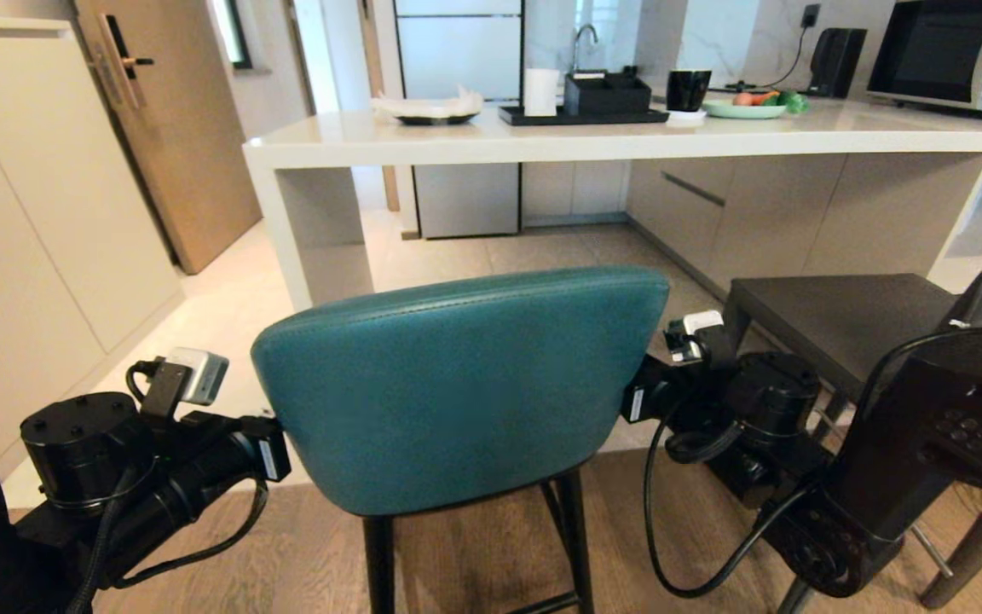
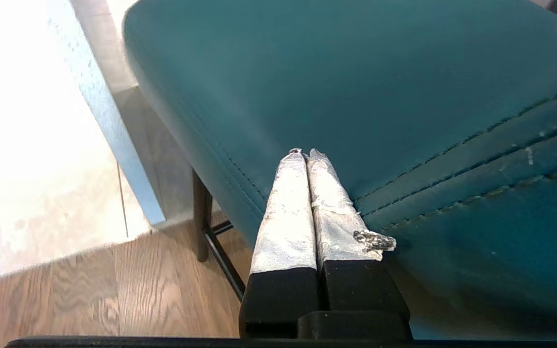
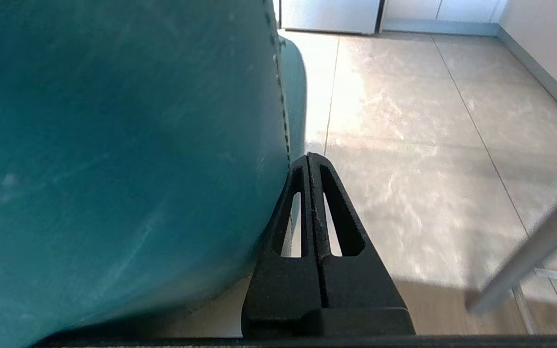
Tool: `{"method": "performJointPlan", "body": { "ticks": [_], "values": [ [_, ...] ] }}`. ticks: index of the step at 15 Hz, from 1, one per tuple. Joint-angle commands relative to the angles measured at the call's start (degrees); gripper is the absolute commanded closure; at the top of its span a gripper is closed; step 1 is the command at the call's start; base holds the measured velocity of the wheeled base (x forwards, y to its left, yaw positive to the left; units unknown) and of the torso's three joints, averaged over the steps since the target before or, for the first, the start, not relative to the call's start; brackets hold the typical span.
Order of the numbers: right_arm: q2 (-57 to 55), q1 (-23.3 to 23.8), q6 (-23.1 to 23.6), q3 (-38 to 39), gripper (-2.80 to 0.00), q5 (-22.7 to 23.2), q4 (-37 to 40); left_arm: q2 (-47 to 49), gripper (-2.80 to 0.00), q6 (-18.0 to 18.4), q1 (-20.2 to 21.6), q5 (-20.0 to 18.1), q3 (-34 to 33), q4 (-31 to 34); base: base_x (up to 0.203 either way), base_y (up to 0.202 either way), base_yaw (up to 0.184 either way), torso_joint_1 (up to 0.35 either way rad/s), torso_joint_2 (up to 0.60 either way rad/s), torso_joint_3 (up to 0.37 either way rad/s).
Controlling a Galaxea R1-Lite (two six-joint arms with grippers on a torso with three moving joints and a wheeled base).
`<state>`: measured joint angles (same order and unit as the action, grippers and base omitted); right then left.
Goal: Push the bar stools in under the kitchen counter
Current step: Pull the blue chair out from under the dining table
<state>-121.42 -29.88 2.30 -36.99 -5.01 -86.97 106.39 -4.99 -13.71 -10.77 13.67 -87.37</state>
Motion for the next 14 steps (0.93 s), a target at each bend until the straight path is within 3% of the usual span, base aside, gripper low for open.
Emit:
{"method": "performJointPlan", "body": {
  "ticks": [1, 5, 14],
  "values": [
    [1.88, -5.92, 0.09, 1.77, 0.0, 0.18, -0.7, 1.32, 0.0, 0.08, 0.35, 2.49, 1.79, -0.29, -0.197, 0.0, -0.002, 0.002, 0.0, -0.002],
    [2.15, -6.68, 0.07, 1.83, 0.0, 0.18, -0.7, 1.54, 0.0, 0.77, 0.36, 4.09, 2.59, -0.29, -0.155, 0.0, -0.001, -0.003, 0.0, 0.005],
    [3.83, -12.97, 0.07, 4.46, 0.0, 0.18, -0.7, 3.78, 0.0, 1.38, 1.91, 7.34, 5.26, -0.29, 0.0, 0.0, 0.0, 0.0, 0.0, 0.0]
  ]
}}
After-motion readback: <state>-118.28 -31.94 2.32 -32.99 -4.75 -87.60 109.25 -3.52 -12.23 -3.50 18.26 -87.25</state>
